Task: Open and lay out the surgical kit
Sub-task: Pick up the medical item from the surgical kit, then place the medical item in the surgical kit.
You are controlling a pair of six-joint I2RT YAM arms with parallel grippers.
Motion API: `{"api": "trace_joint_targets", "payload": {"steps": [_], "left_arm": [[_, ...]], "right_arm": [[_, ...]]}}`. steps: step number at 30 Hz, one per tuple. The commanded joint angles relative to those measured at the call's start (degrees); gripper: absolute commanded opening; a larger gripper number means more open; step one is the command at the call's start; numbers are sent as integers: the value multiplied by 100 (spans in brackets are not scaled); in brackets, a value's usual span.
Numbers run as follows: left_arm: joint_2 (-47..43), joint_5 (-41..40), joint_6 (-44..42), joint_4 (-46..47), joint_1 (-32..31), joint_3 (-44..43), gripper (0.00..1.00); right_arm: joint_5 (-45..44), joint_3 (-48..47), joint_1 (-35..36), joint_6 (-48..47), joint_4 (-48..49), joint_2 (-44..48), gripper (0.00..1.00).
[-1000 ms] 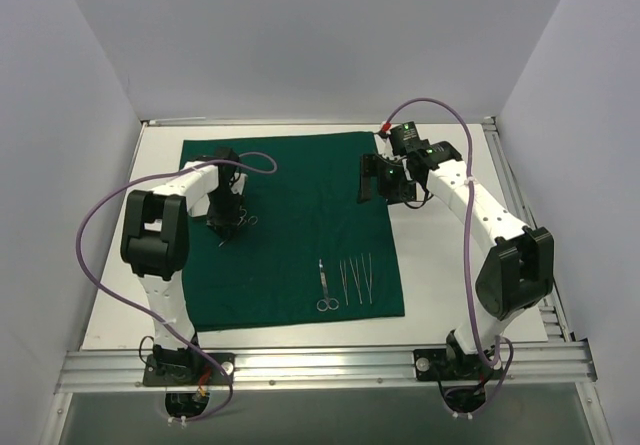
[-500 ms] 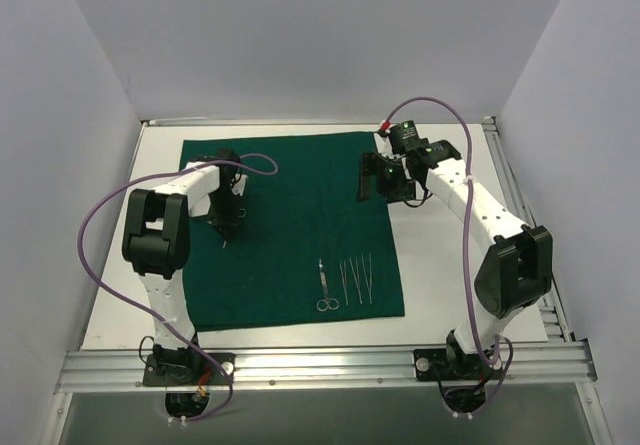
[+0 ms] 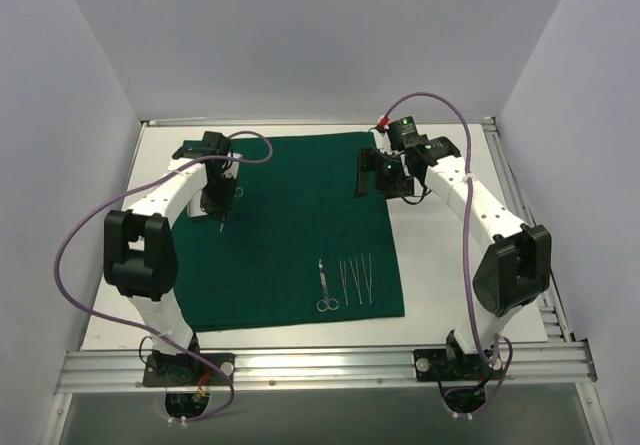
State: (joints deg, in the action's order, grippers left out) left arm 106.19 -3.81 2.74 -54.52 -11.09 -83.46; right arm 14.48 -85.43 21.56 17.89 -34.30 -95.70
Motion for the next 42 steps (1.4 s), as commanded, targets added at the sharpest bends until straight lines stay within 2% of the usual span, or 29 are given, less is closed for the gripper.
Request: {"api": "trace_joint_targets", "payload": {"steps": [1,6,9,10,14,18,19,23,33,40,42], "left_arm": [[-651,564,25,-155,-16,-294,2],[-1486,1548,121,-24,-95,31,2],[-2057,2057,288,178,-165,407,2],[-2215,2138,358,327,-191,523,2],[-2971,2306,718,565,-481,892,2],[-3333,2183,886,574,-868,1077,2],[-3394,2166,921,557,-938,1138,2],[-3605,2113,991,487,-1105,1253,2],[-3887,2007,1062,363,-1360,1315,2],[-3939,1972,1009,302,-1422,1271,2],[-3957,1972,991,302,-1439,1271,2]], "right_arm": [[133,-325,67,-75,-120,-124,80],[879,-737,120,-181,37,-405,78],[1749,-887,217,-84,484,-563,77],[2195,-914,260,-23,591,-607,77],[2927,-1125,550,460,1205,-870,76],[3323,-1213,928,1311,2152,-986,74],[3368,-1196,972,1696,2313,-1012,74],[3544,-1204,1210,2183,2797,-1056,73],[3465,-1029,1605,2377,3009,-1029,67],[3412,-1370,1843,2114,2455,-1372,56],[3404,-1424,1895,2096,2332,-1486,49]]}}
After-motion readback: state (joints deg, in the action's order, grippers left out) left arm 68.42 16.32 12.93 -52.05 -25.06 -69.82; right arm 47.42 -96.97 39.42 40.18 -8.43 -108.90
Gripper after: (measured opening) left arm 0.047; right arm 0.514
